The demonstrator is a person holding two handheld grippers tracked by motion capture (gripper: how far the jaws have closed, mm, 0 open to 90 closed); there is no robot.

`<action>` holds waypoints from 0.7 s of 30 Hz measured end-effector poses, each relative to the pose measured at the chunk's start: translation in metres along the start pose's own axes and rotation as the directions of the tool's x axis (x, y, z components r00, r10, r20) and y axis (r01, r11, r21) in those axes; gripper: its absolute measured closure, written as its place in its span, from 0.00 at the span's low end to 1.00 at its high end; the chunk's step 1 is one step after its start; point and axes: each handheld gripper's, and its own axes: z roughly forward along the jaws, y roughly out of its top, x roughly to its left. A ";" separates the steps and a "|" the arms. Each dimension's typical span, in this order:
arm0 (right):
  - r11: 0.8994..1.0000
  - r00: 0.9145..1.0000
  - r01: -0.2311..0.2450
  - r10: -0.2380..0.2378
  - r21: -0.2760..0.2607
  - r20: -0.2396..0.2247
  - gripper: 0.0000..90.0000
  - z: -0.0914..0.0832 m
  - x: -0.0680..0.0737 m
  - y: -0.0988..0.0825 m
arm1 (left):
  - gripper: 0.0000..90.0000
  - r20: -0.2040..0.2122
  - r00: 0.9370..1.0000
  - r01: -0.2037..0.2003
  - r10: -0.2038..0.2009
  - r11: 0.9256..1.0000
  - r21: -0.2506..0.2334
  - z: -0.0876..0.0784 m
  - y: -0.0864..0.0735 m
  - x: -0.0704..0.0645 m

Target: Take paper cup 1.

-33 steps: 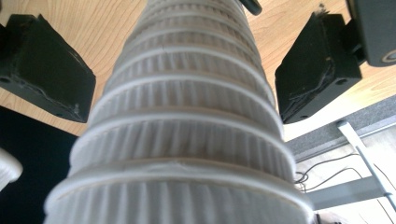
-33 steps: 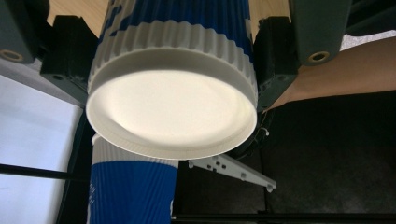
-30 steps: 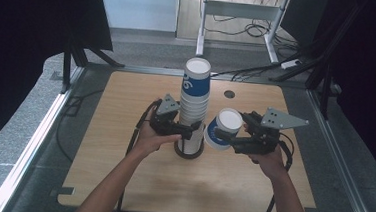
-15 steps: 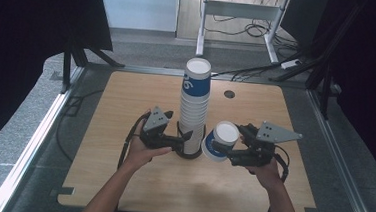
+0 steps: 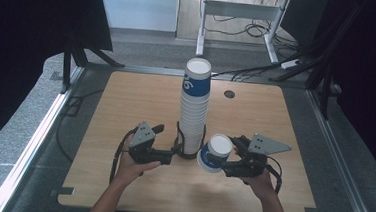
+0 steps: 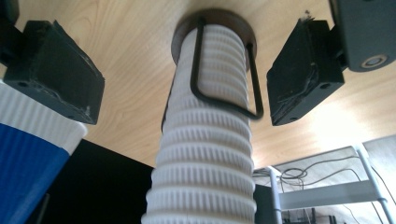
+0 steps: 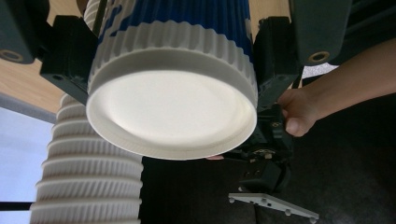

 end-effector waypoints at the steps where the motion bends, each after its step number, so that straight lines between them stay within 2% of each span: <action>1: 1.000 1.000 -0.008 0.008 0.002 -0.004 0.31 0.002 0.000 -0.004 | 0.14 0.006 1.000 0.009 -0.009 1.000 -0.004 -0.002 -0.003 0.000; 4: 1.000 1.000 -0.017 0.017 0.009 -0.002 0.31 0.004 -0.001 -0.010 | 0.16 0.014 0.999 0.030 -0.030 0.999 -0.012 -0.008 -0.013 0.001; 8: 1.000 1.000 -0.026 0.026 0.014 0.001 0.31 0.007 -0.001 -0.015 | 0.16 0.021 0.999 0.036 -0.036 0.999 -0.013 -0.011 -0.017 0.001; 15: 0.998 0.999 -0.036 0.036 0.045 0.005 0.31 0.020 0.000 -0.026 | 0.16 0.043 0.998 0.035 -0.034 0.999 -0.016 -0.018 -0.019 -0.004; 21: 0.998 0.999 -0.034 0.034 0.061 0.003 0.31 0.034 0.003 -0.032 | 0.16 0.065 0.998 0.013 -0.012 1.000 -0.009 -0.023 -0.023 -0.015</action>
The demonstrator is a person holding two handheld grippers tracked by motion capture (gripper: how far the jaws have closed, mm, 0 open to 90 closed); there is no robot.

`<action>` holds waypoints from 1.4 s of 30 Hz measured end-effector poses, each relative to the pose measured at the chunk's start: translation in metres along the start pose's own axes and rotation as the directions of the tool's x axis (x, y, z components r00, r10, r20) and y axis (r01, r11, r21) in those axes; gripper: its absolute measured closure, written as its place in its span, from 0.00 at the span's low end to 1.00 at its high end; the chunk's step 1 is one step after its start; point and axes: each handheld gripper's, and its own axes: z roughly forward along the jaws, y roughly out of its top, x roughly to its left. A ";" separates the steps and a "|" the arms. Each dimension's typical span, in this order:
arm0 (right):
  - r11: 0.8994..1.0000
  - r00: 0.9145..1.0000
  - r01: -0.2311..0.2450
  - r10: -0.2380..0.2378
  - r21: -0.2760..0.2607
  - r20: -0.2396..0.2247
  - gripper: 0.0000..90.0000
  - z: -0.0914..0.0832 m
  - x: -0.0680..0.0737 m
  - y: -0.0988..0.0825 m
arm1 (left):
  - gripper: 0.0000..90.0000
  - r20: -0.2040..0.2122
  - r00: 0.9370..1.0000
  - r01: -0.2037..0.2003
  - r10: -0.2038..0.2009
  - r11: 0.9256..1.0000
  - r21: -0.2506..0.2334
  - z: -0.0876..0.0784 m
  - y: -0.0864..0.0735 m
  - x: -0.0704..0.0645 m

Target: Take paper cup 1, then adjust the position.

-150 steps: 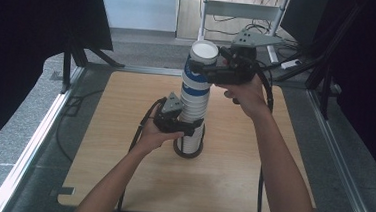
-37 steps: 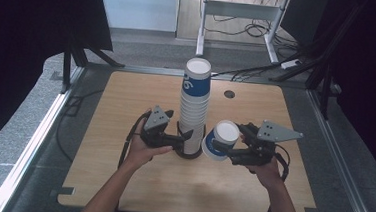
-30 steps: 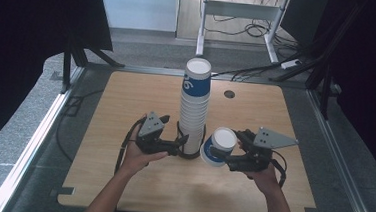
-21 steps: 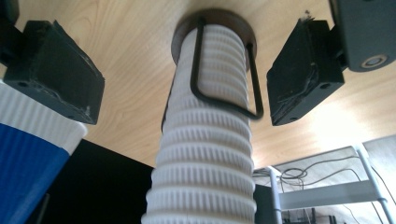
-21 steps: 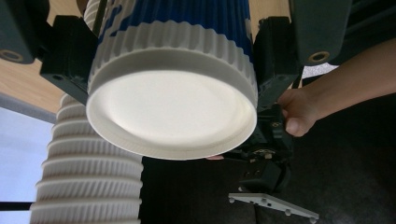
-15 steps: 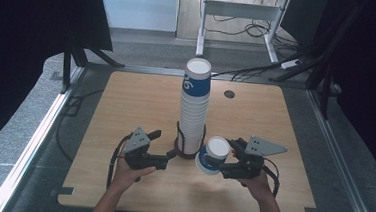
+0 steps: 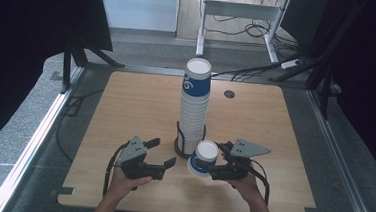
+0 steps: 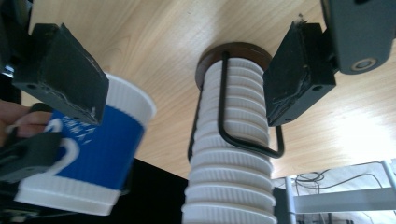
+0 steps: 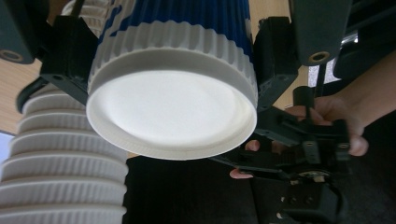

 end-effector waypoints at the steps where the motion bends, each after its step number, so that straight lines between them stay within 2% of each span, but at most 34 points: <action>1: 1.000 1.000 0.003 -0.003 0.003 0.001 0.31 0.002 0.001 -0.001 | 0.16 0.006 1.000 -0.005 0.005 1.000 0.003 0.000 0.000 -0.002; 8: 0.999 1.000 0.004 -0.005 0.038 0.018 0.31 0.015 0.001 -0.014 | 0.15 0.049 0.999 -0.021 0.020 1.000 0.022 0.005 -0.002 -0.010; 15: 0.999 1.000 -0.009 0.008 0.032 0.020 0.31 0.019 0.001 -0.017 | 0.15 0.069 0.997 -0.035 0.032 0.998 0.046 0.011 -0.005 -0.016; 17: 1.000 1.000 -0.029 0.029 0.010 0.009 0.31 0.018 0.001 -0.016 | 0.15 0.070 0.996 -0.055 0.051 0.997 0.058 0.014 -0.006 -0.021; 20: 1.000 1.000 -0.028 0.028 0.002 0.010 0.31 0.018 0.002 -0.015 | 0.15 0.067 0.994 -0.094 0.089 0.993 0.073 0.017 -0.006 -0.028; 23: 1.000 1.000 -0.029 0.029 0.001 0.010 0.31 0.020 0.003 -0.016 | 0.15 0.083 0.991 -0.107 0.101 0.991 0.082 0.019 -0.006 -0.033; 30: 1.000 1.000 -0.029 0.029 -0.002 -0.006 0.31 0.023 0.007 -0.015 | 0.14 0.061 0.988 -0.145 0.139 0.982 0.121 0.026 -0.012 -0.040; 42: 1.000 1.000 -0.010 0.010 -0.004 -0.020 0.31 0.029 0.015 -0.013 | 0.13 0.047 0.988 -0.151 0.146 0.978 0.141 0.036 -0.016 -0.043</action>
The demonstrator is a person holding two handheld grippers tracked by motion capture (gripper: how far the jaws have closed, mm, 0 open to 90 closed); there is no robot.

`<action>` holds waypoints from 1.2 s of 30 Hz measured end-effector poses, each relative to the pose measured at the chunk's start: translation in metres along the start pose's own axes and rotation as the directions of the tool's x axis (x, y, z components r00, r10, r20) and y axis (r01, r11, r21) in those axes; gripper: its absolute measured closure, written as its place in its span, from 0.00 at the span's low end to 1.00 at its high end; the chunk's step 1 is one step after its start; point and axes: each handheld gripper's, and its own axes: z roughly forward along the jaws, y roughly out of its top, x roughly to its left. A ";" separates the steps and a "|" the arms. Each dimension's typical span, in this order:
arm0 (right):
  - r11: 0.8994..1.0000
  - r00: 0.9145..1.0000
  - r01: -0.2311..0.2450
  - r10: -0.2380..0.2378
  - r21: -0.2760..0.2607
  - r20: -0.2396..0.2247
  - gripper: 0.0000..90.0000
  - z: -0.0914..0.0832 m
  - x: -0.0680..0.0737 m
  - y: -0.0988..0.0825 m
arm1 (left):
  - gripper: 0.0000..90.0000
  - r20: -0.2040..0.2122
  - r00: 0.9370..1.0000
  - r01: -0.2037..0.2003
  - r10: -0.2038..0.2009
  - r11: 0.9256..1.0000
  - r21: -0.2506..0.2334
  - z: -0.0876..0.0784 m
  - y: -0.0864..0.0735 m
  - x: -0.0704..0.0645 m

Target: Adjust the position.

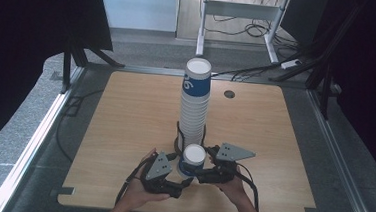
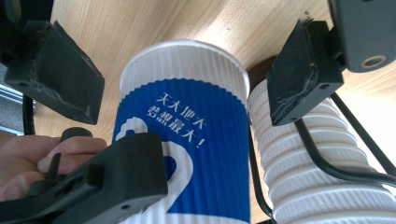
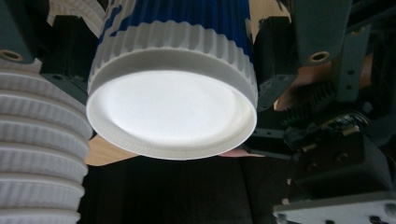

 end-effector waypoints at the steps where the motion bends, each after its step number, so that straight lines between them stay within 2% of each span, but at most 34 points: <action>1: 1.000 1.000 0.001 -0.001 0.001 -0.001 0.31 0.001 0.001 0.000 | 0.13 -0.001 1.000 0.001 -0.001 1.000 0.001 0.001 0.000 0.000; 7: 1.000 1.000 0.018 -0.018 -0.002 -0.022 0.31 0.006 0.008 0.001 | 0.12 -0.004 1.000 0.003 -0.003 1.000 0.011 0.007 -0.003 0.000; 14: 1.000 0.999 0.009 -0.010 -0.007 -0.035 0.31 0.007 0.010 0.001 | 0.13 -0.009 1.000 -0.004 0.005 1.000 0.018 0.013 -0.006 -0.002; 26: 1.000 0.999 0.008 -0.008 0.011 -0.033 0.30 0.008 0.009 0.000 | 0.17 -0.022 1.000 -0.022 0.022 1.000 0.002 0.015 -0.008 -0.005; 31: 1.000 1.000 0.007 -0.007 0.009 -0.029 0.30 0.008 0.009 0.000 | 0.19 -0.034 0.999 -0.009 0.009 1.000 -0.008 0.015 -0.008 -0.004; 36: 1.000 1.000 0.005 -0.005 0.012 -0.028 0.30 0.009 0.009 0.000 | 0.20 -0.028 1.000 -0.011 0.011 1.000 -0.009 0.015 -0.009 -0.003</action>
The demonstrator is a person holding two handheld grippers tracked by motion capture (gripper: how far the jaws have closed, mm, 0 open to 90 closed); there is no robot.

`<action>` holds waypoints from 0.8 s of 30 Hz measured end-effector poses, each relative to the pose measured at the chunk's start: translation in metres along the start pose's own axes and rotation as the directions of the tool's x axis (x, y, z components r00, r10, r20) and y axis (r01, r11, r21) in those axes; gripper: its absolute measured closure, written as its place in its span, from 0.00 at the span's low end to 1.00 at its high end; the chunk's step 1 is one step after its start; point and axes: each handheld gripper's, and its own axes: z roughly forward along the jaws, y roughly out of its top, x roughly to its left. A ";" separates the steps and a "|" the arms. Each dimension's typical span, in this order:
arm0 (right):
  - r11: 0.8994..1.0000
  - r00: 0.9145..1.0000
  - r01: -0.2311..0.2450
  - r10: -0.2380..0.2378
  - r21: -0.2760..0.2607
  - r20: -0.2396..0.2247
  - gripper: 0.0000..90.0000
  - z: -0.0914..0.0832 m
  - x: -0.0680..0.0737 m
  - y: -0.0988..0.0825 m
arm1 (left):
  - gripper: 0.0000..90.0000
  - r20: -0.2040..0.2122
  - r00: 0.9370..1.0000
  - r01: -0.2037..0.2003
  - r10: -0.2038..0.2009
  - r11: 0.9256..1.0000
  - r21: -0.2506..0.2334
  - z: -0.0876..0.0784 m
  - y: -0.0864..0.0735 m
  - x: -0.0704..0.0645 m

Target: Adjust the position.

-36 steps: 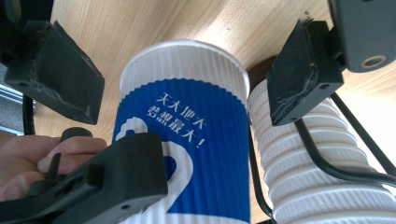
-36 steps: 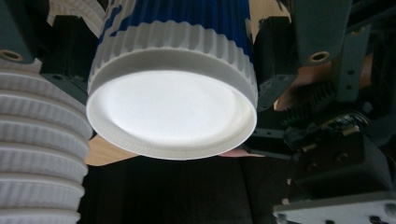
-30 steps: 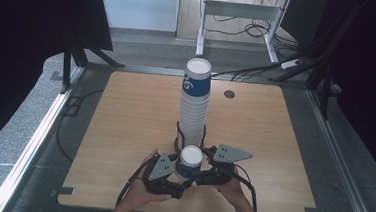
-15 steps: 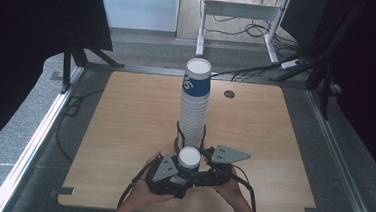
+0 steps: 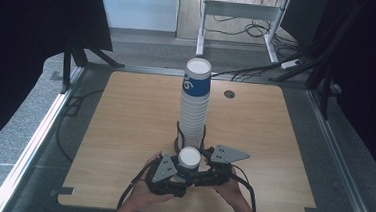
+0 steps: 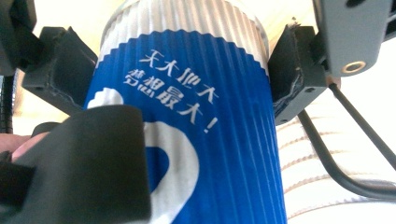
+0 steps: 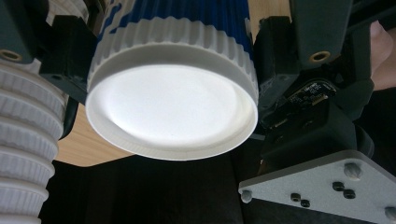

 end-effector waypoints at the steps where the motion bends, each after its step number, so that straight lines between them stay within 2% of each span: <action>1: 1.000 1.000 0.001 -0.001 0.003 0.002 0.30 0.000 0.000 0.000 | 0.20 -0.001 1.000 -0.001 0.001 1.000 0.003 0.000 0.000 0.000; 8: 1.000 1.000 0.001 -0.001 0.014 0.002 0.30 0.001 -0.001 -0.001 | 0.21 -0.003 1.000 -0.001 0.001 1.000 0.008 0.002 -0.002 0.000; 24: 0.999 0.999 -0.036 0.037 0.023 -0.005 0.27 0.002 -0.003 -0.002 | 0.22 -0.014 1.000 -0.019 0.020 1.000 0.021 0.004 -0.004 0.000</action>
